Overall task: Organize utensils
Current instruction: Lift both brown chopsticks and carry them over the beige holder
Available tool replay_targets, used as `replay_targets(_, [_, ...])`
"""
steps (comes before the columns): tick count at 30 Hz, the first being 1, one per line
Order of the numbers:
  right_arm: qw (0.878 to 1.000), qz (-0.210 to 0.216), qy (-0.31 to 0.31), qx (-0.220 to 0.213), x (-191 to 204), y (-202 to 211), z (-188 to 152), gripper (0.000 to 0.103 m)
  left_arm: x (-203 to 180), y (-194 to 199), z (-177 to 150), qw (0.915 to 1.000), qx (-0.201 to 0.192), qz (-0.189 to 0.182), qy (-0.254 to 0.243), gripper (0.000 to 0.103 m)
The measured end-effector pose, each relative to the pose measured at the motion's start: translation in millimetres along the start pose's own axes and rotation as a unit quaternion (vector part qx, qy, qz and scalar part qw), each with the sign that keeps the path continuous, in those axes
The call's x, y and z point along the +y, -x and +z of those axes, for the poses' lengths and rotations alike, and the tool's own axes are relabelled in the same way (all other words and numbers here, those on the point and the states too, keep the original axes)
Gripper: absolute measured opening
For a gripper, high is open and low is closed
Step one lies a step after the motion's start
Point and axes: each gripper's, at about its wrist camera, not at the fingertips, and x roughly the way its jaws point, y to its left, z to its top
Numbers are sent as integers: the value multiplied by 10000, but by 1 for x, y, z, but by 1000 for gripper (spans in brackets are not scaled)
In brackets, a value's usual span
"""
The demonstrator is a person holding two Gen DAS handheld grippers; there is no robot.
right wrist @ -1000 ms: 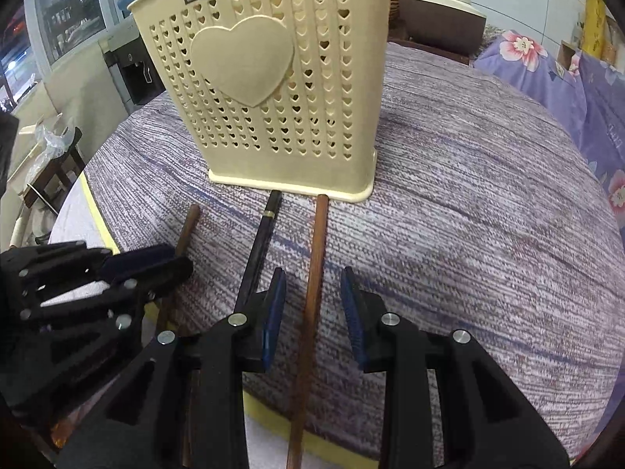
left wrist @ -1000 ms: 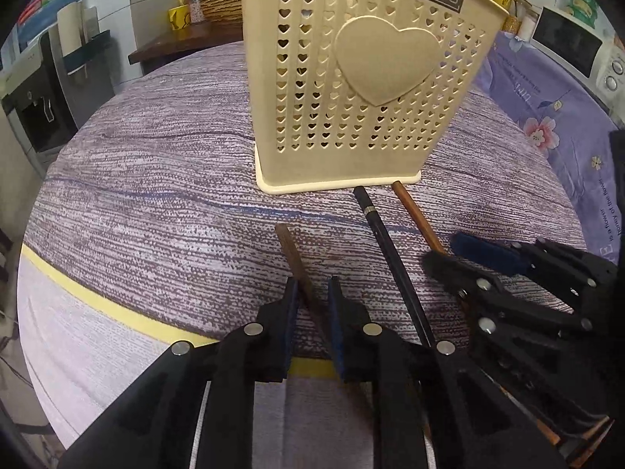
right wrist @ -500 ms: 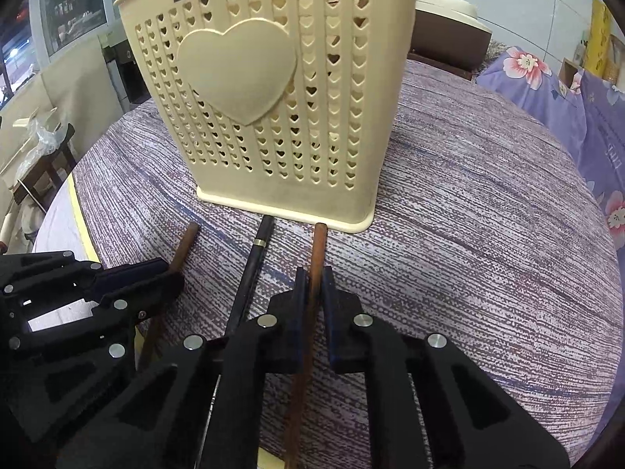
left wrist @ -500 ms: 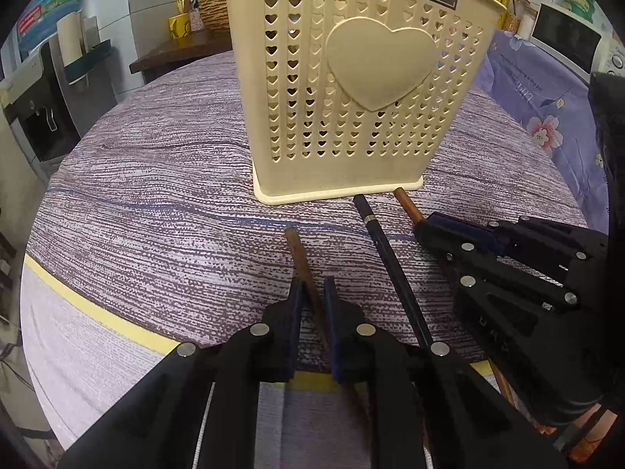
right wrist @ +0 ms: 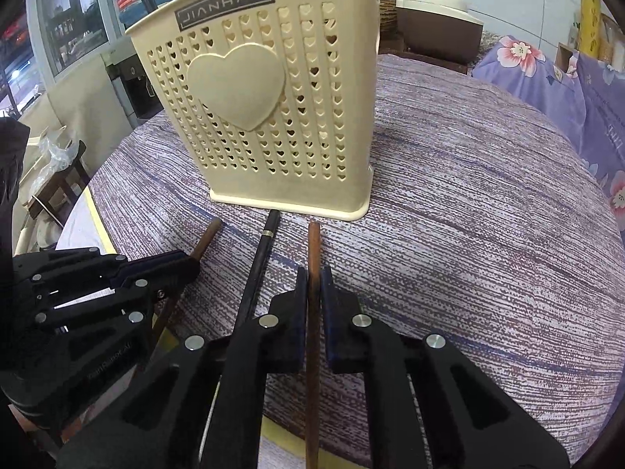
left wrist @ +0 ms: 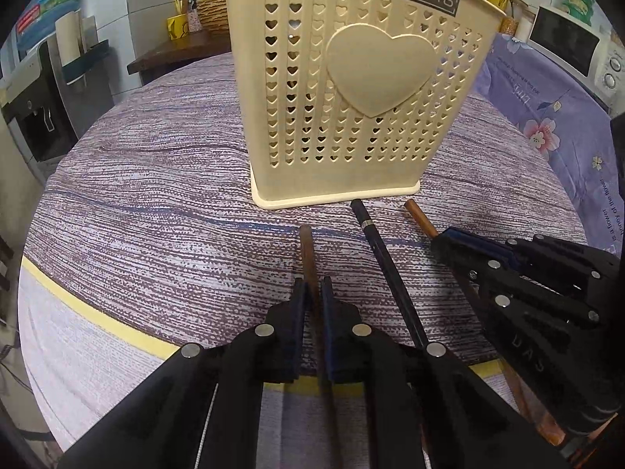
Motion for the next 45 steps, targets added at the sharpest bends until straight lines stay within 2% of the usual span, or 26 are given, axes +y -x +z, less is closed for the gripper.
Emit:
replay_targets(6, [9998,73,-78,-140,-2,12,-2,8,4,11,2,9998,-122,-161,73,9])
replay_targets(10, [9987,184,-180,-449,-5,39,0,8,9,30,4,9988,-342,-330,122,9])
replay_targets(15, [9945,238,-244,-991,-8,85,9,8,23,75,16,9941,-882,-561,307,8])
replay_targets(24, [9829,187,-253,-1814,-17,161,28,8,36,138,41,9827,-1710,-575,420,8])
replay_targets(28, [9823,181,-244,-1846,-15,166,33,8,40,145,48,9804,-1863,-496,407,8])
replay_targets(45, [9781,95,-98,-2078,-8,187,40,8,47,166,55,9752,-2097,-604,366,8])
